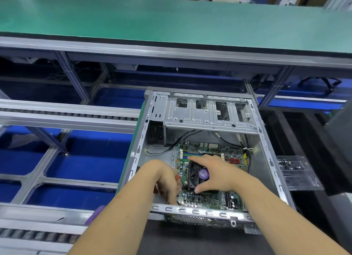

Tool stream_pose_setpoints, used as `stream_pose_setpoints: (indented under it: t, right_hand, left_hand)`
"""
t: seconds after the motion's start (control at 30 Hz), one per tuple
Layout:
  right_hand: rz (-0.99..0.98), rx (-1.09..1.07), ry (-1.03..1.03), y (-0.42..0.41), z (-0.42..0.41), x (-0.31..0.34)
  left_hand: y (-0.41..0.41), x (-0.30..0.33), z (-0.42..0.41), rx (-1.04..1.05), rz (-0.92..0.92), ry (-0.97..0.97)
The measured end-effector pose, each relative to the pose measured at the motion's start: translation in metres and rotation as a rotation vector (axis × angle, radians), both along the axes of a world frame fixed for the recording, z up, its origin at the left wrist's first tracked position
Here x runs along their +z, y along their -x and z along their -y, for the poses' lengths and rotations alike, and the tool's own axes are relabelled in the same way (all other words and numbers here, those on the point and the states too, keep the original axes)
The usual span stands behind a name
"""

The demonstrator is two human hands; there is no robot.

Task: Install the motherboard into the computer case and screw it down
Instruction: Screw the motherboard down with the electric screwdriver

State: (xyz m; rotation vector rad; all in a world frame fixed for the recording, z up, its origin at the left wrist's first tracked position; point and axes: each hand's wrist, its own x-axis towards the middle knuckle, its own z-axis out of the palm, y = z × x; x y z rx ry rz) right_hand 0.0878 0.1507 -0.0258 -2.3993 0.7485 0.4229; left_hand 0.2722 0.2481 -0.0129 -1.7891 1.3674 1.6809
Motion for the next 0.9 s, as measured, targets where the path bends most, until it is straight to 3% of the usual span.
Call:
stream_pose_setpoints:
  t: [0.2,0.43,0.53,0.67,0.8,0.9]
  right_hand:
    - [-0.086,0.03,-0.032,-0.001,-0.001,0.0]
    - [-0.109,0.1,-0.029,0.0,0.004,0.0]
    - [0.031,-0.013,-0.083,0.006,0.006,-0.005]
    - [0.196,-0.371,-0.038,0.02,0.022,-0.004]
    - [0.091,-0.448,0.037,0.024,0.022,-0.009]
    - [0.046,-0.46,-0.047,0.02,0.021,-0.01]
  left_hand:
    - [0.0,0.003,0.001,0.103,-0.067,0.029]
    - [0.002,0.001,0.004,0.133,0.155,0.322]
    - [0.004,-0.005,0.003,0.188,0.197,0.392]
    - [0.0,-0.01,0.004,0.298,0.187,0.388]
    - [-0.003,-0.013,0.007,0.447,0.128,0.456]
    - [-0.003,-0.017,0.007,0.441,0.107,0.476]
